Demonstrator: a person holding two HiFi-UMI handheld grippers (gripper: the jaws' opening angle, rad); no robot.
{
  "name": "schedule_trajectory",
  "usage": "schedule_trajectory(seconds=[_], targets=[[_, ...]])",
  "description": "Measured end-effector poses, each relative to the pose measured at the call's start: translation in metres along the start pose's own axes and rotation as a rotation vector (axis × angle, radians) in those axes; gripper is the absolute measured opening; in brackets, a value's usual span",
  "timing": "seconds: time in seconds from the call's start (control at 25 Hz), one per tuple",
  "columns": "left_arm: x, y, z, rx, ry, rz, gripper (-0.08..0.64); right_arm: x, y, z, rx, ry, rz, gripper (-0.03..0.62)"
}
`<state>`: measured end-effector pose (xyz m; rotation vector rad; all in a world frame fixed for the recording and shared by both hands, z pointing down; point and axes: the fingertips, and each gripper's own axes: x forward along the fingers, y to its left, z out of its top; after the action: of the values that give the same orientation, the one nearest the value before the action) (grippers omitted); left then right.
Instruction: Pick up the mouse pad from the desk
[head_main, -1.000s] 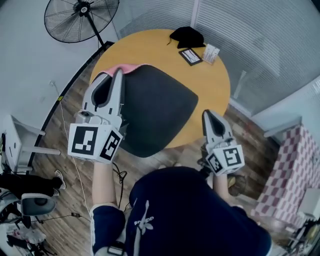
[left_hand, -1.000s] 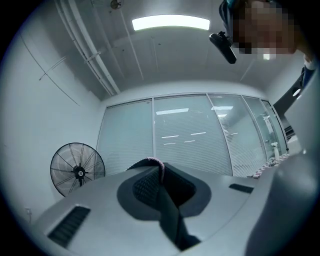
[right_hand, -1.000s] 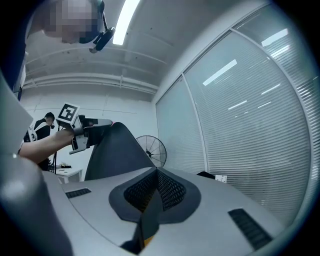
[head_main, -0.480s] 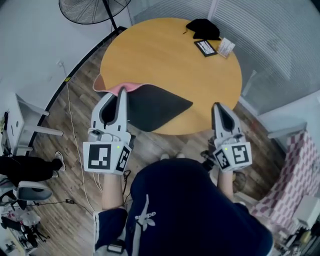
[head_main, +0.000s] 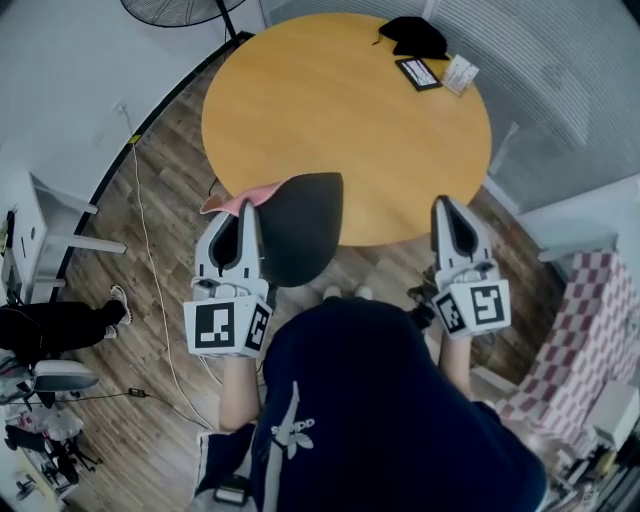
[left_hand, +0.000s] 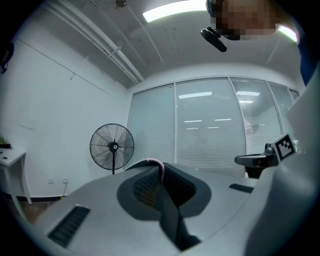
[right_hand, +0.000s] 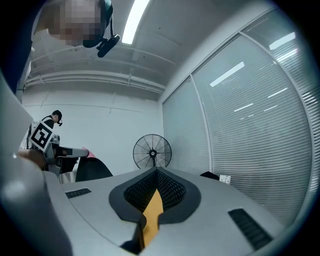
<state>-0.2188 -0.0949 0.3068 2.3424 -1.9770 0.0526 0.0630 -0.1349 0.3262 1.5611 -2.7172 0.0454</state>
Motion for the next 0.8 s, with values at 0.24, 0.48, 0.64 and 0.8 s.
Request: schedule_trajectory(seconds=[0.24, 0.48, 0.64, 0.8], targets=[[-0.012, -0.009, -0.016, -0.019, 0.032, 0.001, 0.018, -0.006, -0.001, -0.008, -0.003, 0.014, 0.004, 0.002], [-0.03, -0.011, -0.024, -0.1, 0.055, 0.01, 0.018, -0.013, 0.002, -0.01, -0.015, 0.035, 0.006, 0.002], [-0.036, -0.018, -0.031, -0.158, 0.065, 0.013, 0.018, -0.014, -0.002, -0.01, -0.014, 0.037, 0.002, 0.002], [-0.035, -0.025, -0.041, -0.165, 0.086, 0.002, 0.018, -0.011, -0.002, -0.011, -0.023, 0.041, 0.01, 0.002]])
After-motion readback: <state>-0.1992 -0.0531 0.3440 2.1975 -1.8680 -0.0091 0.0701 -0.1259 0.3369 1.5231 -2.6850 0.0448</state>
